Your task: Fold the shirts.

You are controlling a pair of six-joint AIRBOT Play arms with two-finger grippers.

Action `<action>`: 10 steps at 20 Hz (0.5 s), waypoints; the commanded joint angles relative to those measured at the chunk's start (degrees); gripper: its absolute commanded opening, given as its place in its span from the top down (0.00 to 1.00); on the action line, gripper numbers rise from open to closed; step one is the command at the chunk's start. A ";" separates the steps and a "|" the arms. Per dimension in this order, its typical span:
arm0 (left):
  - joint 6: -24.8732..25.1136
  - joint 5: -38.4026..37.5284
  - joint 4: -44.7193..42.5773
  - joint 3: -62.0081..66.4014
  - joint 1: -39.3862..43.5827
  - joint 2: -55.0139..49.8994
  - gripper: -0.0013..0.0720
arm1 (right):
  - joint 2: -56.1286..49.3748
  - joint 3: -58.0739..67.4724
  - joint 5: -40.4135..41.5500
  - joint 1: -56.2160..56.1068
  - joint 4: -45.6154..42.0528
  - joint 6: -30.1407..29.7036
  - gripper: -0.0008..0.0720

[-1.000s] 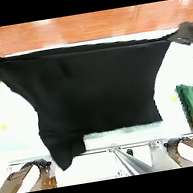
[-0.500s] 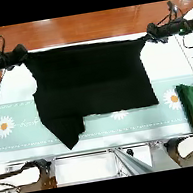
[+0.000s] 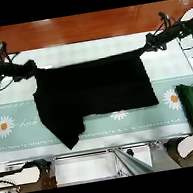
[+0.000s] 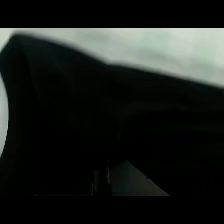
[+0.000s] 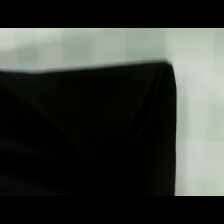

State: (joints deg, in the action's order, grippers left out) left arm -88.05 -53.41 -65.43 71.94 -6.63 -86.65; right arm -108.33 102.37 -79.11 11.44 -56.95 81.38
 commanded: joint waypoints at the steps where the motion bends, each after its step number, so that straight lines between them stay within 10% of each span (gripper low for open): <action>1: 2.51 -4.46 -0.55 -5.31 -0.13 -0.42 0.95 | -0.50 -3.69 -3.52 -1.29 -4.07 -0.68 0.96; 2: 2.27 -4.50 -0.50 -6.47 -0.13 -0.96 0.94 | -0.57 -5.18 -1.99 -1.66 -4.02 -0.66 0.96; 3: 2.32 -5.81 -0.55 -6.71 -0.13 -1.75 0.70 | -0.72 -5.75 -0.85 -1.90 -4.11 0.20 0.85; 4: 2.32 -7.69 -0.57 -6.47 -0.22 -2.34 0.17 | -0.76 -5.68 -0.66 -1.90 -4.09 2.16 0.37; 5: 2.36 -9.94 -0.79 -6.12 -0.63 -2.45 0.02 | -0.35 -5.49 -1.64 -1.46 -3.39 1.27 0.14; 10: 7.48 -22.47 -4.09 -8.92 -6.47 3.15 0.02 | 7.76 -8.63 -10.29 5.53 -10.16 -2.93 0.14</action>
State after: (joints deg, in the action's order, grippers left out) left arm -83.61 -68.07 -66.98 65.67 -10.11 -86.61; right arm -104.90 96.36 -85.01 13.41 -62.61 80.20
